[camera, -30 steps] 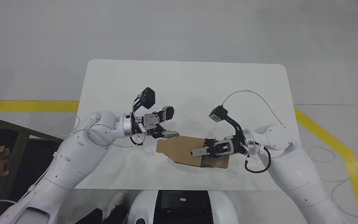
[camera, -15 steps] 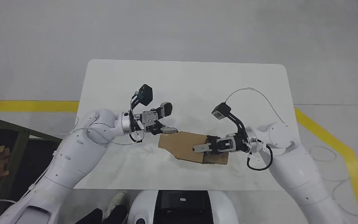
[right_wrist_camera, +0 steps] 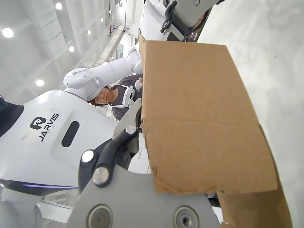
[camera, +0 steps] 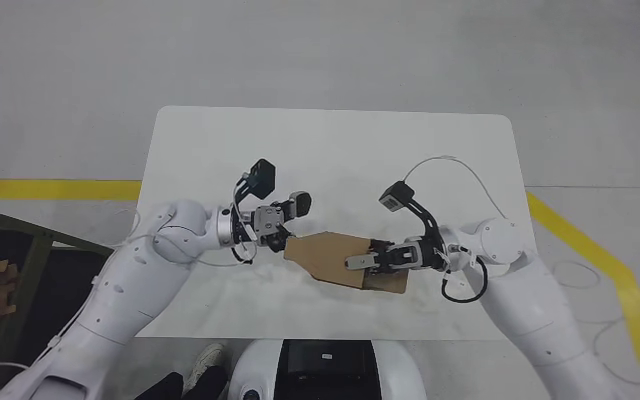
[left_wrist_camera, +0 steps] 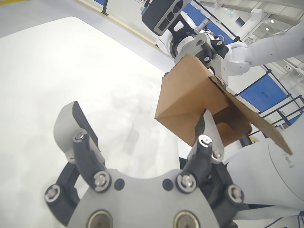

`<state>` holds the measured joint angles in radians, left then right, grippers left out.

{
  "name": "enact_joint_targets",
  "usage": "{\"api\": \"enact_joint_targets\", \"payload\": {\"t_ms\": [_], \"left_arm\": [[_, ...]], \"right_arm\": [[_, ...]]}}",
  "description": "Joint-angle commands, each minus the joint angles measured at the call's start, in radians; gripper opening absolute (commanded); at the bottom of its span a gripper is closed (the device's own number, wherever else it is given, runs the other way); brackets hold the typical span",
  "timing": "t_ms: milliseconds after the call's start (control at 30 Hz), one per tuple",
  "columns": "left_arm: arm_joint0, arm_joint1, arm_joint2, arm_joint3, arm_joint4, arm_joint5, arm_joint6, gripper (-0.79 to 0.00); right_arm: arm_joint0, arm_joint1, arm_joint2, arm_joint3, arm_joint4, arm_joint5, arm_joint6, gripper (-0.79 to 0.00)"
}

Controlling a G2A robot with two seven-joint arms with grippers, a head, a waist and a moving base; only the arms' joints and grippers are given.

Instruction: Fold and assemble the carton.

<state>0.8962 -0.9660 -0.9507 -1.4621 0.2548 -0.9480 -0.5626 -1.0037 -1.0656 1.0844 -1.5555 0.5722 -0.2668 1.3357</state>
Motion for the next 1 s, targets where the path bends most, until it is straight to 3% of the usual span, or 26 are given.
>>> {"api": "enact_joint_targets", "payload": {"t_ms": [0, 467, 967], "left_arm": [[-0.008, -0.003, 0.008, 0.001, 0.001, 0.003, -0.002, 0.000], [-0.037, -0.016, 0.022, 0.033, 0.017, -0.002, 0.017, 0.000], [0.108, 0.037, -0.176, -0.024, 0.013, 0.010, 0.062, 0.000]], "right_arm": [[0.001, -0.001, -0.004, -0.005, -0.003, 0.001, -0.001, -0.785], [0.001, -0.002, -0.013, -0.010, -0.016, -0.002, -0.008, -0.785], [-0.026, 0.019, 0.050, 0.011, -0.167, 0.020, -0.072, -0.785]]}}
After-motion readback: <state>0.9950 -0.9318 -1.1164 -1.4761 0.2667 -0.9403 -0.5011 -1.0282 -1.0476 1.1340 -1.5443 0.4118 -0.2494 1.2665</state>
